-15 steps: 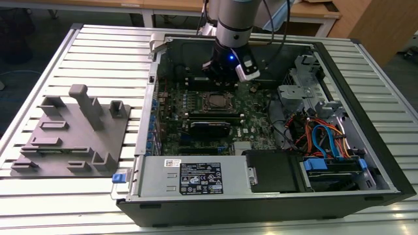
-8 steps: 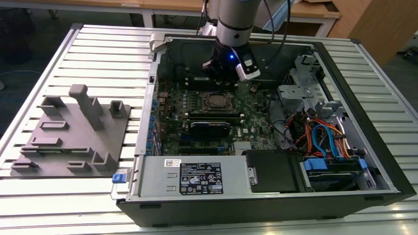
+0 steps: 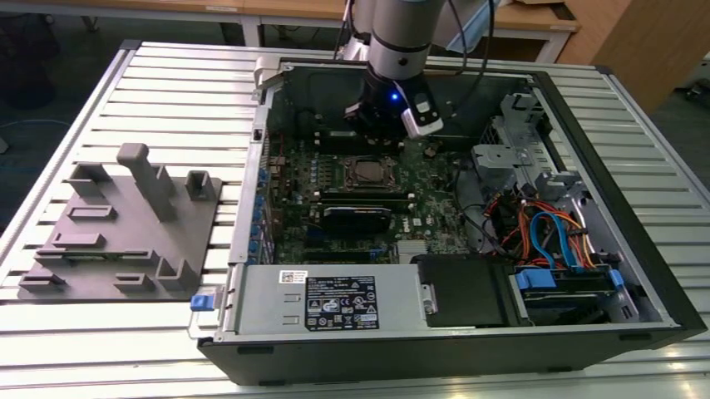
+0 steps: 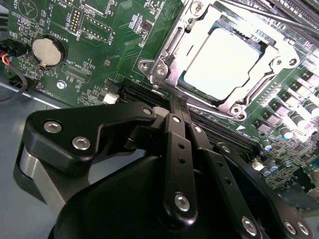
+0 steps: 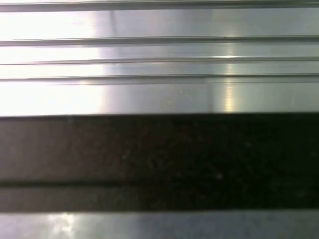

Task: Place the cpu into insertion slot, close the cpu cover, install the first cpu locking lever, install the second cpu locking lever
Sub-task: 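Install the first cpu locking lever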

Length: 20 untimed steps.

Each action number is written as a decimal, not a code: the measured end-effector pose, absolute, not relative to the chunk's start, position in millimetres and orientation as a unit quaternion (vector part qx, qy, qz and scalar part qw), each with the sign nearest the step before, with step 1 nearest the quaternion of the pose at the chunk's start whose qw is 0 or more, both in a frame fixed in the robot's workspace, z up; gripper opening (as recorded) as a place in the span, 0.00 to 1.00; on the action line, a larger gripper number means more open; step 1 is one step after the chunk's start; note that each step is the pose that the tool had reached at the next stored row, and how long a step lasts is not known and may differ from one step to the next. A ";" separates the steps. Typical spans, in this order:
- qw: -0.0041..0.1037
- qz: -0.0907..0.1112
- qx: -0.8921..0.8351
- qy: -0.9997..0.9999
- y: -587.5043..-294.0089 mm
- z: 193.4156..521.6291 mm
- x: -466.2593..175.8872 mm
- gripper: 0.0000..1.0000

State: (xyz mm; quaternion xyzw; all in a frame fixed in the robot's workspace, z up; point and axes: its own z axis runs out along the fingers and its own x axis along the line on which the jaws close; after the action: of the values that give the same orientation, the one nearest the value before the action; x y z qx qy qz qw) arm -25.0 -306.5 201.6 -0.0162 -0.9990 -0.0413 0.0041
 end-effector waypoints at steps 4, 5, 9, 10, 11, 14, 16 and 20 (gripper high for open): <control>0.004 -0.041 -0.018 -0.999 -307.1 200.2 -24.8 0.10; 0.004 -0.041 -0.018 -0.999 -307.1 199.6 -24.8 0.10; 0.004 -0.041 -0.019 -0.999 -307.4 198.7 -24.8 0.10; 0.004 -0.041 -0.020 -0.999 -307.3 198.6 -24.8 0.10; 0.004 -0.041 -0.020 -0.999 -307.3 198.5 -24.8 0.10; 0.004 -0.041 -0.020 -0.999 -307.3 198.6 -24.7 0.10; 0.004 -0.041 -0.020 -0.999 -307.2 199.0 -24.7 0.10; 0.004 -0.041 -0.020 -0.999 -307.3 199.9 -24.7 0.10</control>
State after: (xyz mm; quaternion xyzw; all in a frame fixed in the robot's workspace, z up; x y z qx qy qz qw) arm -24.7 -307.3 199.9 -0.0198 -0.9990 -0.0411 0.0039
